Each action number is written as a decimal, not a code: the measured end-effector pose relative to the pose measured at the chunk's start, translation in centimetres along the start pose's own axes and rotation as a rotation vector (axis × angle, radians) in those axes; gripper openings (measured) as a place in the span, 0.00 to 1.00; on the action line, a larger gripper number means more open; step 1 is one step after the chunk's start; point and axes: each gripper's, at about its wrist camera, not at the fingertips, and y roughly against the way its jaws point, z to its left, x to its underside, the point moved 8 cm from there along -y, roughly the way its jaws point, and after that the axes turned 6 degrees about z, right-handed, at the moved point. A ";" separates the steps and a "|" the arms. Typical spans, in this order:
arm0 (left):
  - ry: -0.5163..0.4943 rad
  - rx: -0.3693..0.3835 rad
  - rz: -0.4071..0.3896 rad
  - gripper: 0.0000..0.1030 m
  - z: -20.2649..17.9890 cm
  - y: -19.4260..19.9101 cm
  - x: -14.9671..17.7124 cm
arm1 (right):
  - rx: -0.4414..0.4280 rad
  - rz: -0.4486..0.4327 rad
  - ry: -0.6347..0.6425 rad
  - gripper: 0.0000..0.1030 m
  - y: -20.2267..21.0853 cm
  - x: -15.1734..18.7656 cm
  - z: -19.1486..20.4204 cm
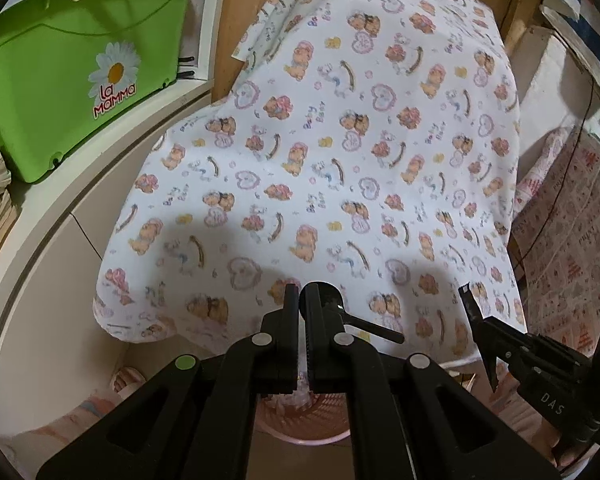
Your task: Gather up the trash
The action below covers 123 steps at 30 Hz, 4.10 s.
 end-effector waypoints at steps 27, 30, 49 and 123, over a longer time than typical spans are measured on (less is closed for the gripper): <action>-0.098 -0.113 0.260 0.02 -0.6 -8.1 7.9 | -0.030 0.282 0.120 0.15 -8.1 7.1 2.4; -0.074 -0.113 0.289 0.02 -0.1 -9.3 8.5 | 0.012 0.308 0.136 0.15 -9.7 8.1 1.9; -0.060 -0.173 0.351 0.06 2.2 -14.8 12.0 | 0.094 0.331 0.070 0.16 -15.9 10.5 -1.1; -0.101 -0.190 -0.221 0.99 0.3 4.2 0.3 | 0.246 -0.282 0.049 1.00 4.9 -1.7 -1.4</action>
